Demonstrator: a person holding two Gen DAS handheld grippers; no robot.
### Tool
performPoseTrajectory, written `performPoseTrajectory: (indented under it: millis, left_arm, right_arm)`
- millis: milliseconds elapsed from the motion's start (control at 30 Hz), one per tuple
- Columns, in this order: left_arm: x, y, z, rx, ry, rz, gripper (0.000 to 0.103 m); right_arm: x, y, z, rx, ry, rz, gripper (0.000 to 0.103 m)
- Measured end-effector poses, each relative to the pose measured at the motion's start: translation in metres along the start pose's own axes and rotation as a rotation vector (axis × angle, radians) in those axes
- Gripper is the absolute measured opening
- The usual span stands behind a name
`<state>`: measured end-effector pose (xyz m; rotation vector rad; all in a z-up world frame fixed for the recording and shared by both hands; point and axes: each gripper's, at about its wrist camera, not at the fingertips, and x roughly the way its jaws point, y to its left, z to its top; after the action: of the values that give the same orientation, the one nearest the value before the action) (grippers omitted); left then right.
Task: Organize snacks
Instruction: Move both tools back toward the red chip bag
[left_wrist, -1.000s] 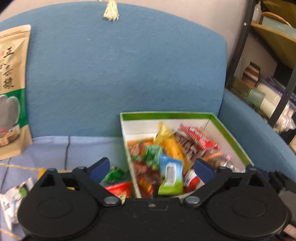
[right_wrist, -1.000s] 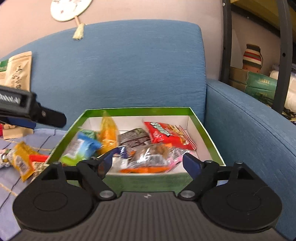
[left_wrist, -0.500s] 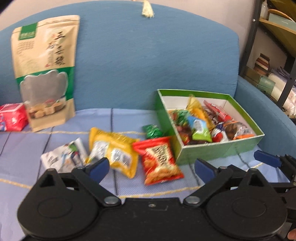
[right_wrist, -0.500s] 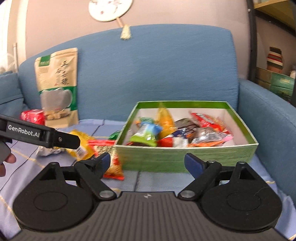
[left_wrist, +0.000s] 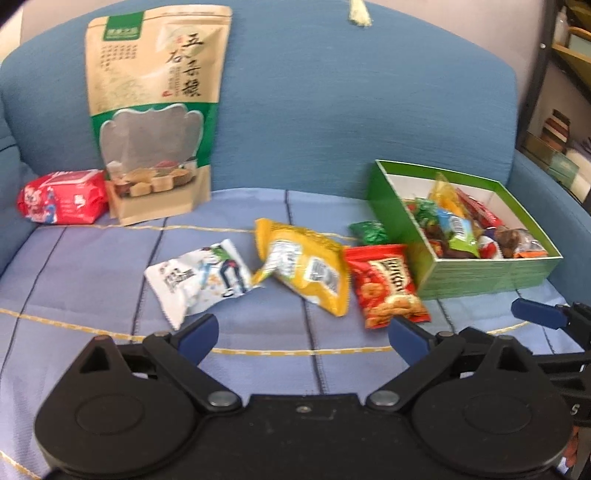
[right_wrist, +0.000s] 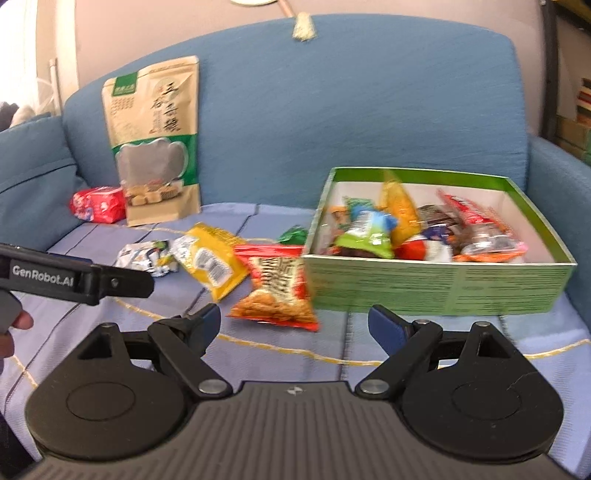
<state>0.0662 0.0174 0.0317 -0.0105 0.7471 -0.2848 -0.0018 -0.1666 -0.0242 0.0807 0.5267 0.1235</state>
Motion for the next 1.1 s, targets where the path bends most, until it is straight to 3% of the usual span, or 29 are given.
performPoseTrajectory:
  millis: [167,367,600,733,833,933,1100]
  left_arm:
    - [0.0,0.014,-0.001,-0.003,0.003,0.014,0.103]
    - [0.0,0.032,0.0,-0.024,0.002,0.044,0.103]
    - [0.005,0.04,0.0,-0.043,0.014,0.057,0.103]
    - [0.005,0.04,-0.001,-0.048,0.02,0.051,0.103]
    - [0.004,0.04,-0.002,-0.044,0.017,0.052,0.103]
    - [0.006,0.041,-0.003,-0.05,0.016,0.057,0.103]
    - [0.008,0.043,-0.002,-0.083,0.016,0.065,0.103]
  right_arm:
    - [0.025,0.017,-0.001,-0.016,0.05,0.047,0.103]
    - [0.056,0.022,0.004,0.038,0.079,0.025,0.103]
    - [0.087,0.024,0.008,0.089,0.101,-0.111,0.103]
    - [0.1,0.025,0.006,0.085,0.123,-0.134,0.103]
    - [0.09,0.032,0.007,0.007,0.119,-0.081,0.082]
    - [0.071,0.036,0.003,-0.043,0.12,-0.032,0.041]
    - [0.049,0.034,-0.005,-0.015,0.138,0.086,0.038]
